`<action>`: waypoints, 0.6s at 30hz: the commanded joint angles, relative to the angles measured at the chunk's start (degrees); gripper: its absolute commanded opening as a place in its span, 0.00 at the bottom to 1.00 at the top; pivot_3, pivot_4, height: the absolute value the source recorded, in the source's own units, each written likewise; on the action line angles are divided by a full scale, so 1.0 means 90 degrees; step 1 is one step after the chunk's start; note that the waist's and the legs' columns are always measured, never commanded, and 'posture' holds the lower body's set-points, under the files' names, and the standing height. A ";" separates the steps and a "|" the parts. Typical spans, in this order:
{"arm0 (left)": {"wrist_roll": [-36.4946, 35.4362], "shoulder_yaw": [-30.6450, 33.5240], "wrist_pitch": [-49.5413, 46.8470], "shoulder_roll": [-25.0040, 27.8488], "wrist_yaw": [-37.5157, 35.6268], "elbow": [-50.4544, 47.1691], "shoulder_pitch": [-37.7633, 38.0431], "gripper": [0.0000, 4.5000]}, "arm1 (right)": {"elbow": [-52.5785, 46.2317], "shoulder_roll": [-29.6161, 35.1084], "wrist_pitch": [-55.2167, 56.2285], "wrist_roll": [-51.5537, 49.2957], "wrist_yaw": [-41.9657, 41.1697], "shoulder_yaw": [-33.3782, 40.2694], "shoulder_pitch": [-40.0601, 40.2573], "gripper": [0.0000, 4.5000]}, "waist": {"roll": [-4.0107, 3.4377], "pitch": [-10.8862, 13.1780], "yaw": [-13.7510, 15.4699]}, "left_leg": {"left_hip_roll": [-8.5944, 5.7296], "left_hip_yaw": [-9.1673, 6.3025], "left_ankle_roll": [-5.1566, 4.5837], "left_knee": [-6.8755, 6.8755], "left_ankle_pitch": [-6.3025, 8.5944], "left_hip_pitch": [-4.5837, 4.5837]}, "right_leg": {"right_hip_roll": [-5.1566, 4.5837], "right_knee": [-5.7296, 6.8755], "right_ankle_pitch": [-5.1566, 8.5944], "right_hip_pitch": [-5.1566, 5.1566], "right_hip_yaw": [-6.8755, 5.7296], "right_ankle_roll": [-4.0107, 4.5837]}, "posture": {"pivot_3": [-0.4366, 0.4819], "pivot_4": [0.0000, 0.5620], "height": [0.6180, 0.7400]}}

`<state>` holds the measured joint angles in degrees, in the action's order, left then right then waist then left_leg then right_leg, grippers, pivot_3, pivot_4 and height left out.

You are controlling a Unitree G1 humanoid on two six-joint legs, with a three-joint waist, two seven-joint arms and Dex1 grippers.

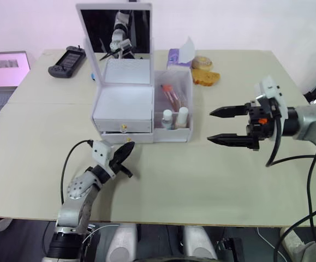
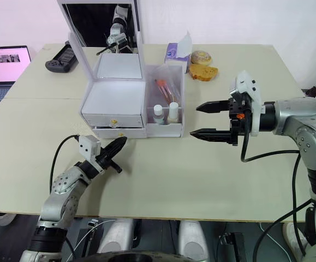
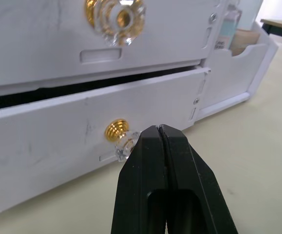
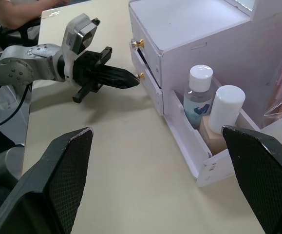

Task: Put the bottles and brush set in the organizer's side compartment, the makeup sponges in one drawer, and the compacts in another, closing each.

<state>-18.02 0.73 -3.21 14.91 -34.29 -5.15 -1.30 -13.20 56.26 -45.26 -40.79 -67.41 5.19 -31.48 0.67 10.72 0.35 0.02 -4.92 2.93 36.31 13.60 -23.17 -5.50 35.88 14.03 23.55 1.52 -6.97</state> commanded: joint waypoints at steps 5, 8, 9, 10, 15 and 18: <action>-0.0401 0.0345 0.0131 0.0063 -0.0048 -0.0472 0.0119 0.01 | -0.0188 -0.0003 0.0062 -0.0129 0.0055 0.0274 0.0018 1.00 | 0.0000 0.0000 -0.0018 | 0.0000 0.0000 0.0000 0.0000 0.0000 0.0000 | 0.0000 0.0000 0.0000 0.0000 0.0000 0.0000 | 0.48 0.27 1.00; -0.0492 0.0370 0.0107 0.0043 -0.0013 -0.0736 0.0297 0.01 | -0.0199 -0.0006 0.0067 -0.0151 0.0070 0.0268 0.0029 1.00 | 0.0000 0.0000 -0.0016 | 0.0000 0.0000 0.0000 -0.0001 0.0000 0.0000 | 0.0000 0.0000 0.0000 0.0000 0.0000 0.0000 | 0.48 0.27 1.00; -0.0550 0.0393 0.0090 0.0020 0.0005 -0.0854 0.0385 0.01 | -0.0206 -0.0006 0.0070 -0.0157 0.0074 0.0269 0.0042 1.00 | 0.0000 0.0000 -0.0013 | 0.0000 0.0000 0.0000 0.0000 0.0000 0.0000 | 0.0000 0.0000 0.0000 0.0000 0.0000 0.0000 | 0.48 0.27 1.00; -0.0619 0.0427 0.0064 -0.0005 0.0046 -0.0994 0.0494 0.01 | -0.0213 -0.0008 0.0069 -0.0165 0.0079 0.0271 0.0048 1.00 | 0.0000 0.0000 -0.0012 | 0.0000 0.0001 0.0000 0.0000 0.0000 0.0000 | -0.0001 -0.0001 0.0000 0.0000 0.0000 0.0000 | 0.48 0.27 1.00; -0.0625 0.0601 0.0009 0.0049 0.0249 -0.1270 0.0982 0.01 | -0.0217 -0.0013 0.0075 -0.0173 0.0097 0.0264 0.0053 1.00 | 0.0000 0.0000 -0.0009 | 0.0000 0.0000 0.0000 -0.0001 0.0000 -0.0001 | -0.0001 -0.0004 0.0003 0.0000 0.0001 0.0005 | 0.48 0.27 1.00; -0.0455 0.0587 0.0079 0.0141 0.0232 -0.0888 0.0838 0.01 | -0.0211 -0.0027 0.0067 -0.0179 0.0113 0.0242 0.0011 1.00 | 0.0000 0.0000 -0.0006 | 0.0000 0.0000 0.0000 0.0000 0.0000 0.0000 | 0.0000 -0.0002 0.0011 0.0000 0.0001 0.0021 | 0.48 0.27 1.00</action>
<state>-22.80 5.50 -3.44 15.88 -32.22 -13.25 7.29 -13.64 56.14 -45.27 -41.71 -66.59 5.46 -30.64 0.68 10.72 0.30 0.03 -4.91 2.93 36.32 13.60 -23.17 -5.51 35.86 14.13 23.55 1.52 -6.78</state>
